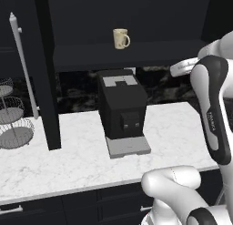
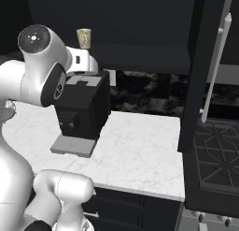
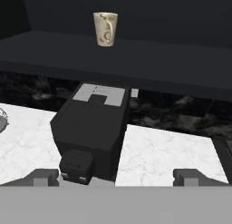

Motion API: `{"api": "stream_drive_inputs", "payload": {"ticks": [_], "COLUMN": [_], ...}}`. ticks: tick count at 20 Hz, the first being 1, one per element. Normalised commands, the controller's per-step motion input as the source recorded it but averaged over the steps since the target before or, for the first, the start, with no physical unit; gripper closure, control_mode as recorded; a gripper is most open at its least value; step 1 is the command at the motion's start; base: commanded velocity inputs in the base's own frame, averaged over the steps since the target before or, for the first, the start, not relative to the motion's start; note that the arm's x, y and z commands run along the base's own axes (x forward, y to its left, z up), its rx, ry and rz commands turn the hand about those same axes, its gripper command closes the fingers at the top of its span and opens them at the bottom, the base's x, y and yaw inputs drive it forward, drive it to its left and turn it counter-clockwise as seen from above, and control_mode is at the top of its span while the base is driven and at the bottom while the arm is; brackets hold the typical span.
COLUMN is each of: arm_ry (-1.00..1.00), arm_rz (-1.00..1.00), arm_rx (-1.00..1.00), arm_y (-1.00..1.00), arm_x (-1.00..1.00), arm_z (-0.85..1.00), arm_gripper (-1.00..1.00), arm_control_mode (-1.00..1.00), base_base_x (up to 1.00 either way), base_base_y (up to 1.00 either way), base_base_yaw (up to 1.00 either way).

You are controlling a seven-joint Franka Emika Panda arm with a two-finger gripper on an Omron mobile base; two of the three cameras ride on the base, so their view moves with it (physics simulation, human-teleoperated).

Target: Gather all objects into one cabinet and sort the glasses and bowls to opposite sides.

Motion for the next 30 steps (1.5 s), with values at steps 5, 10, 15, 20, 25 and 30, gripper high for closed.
{"api": "stream_drive_inputs", "payload": {"ticks": [5, 10, 15, 20, 25, 30], "arm_ry": [-0.12, -0.01, 0.17, 0.1, 0.03, 0.01], "arm_rz": [0.0, 0.01, 0.1, 0.06, 0.02, 0.01], "arm_rx": [0.02, 0.02, 0.01, 0.06, 0.0, 0.0], "arm_y": [0.24, 0.51, 0.3, 0.01, 0.0, 0.0], "arm_x": [0.91, 0.94, 0.76, 0.64, 0.09, 0.36], "arm_z": [0.1, 0.01, 0.0, 0.0, 0.0, 0.0], "arm_gripper": [-1.0, -1.0, -1.0, -1.0, -1.0, -1.0], "arm_control_mode": [-1.0, -1.0, -1.0, -1.0, -1.0, -1.0], "base_base_x": [0.0, 0.0, 0.0, 0.0, 0.0, 0.0], "base_base_y": [0.0, 0.0, 0.0, 0.0, 0.0, 0.0], "base_base_yaw": [0.0, 0.0, 0.0, 0.0, 0.0, 0.0]}}
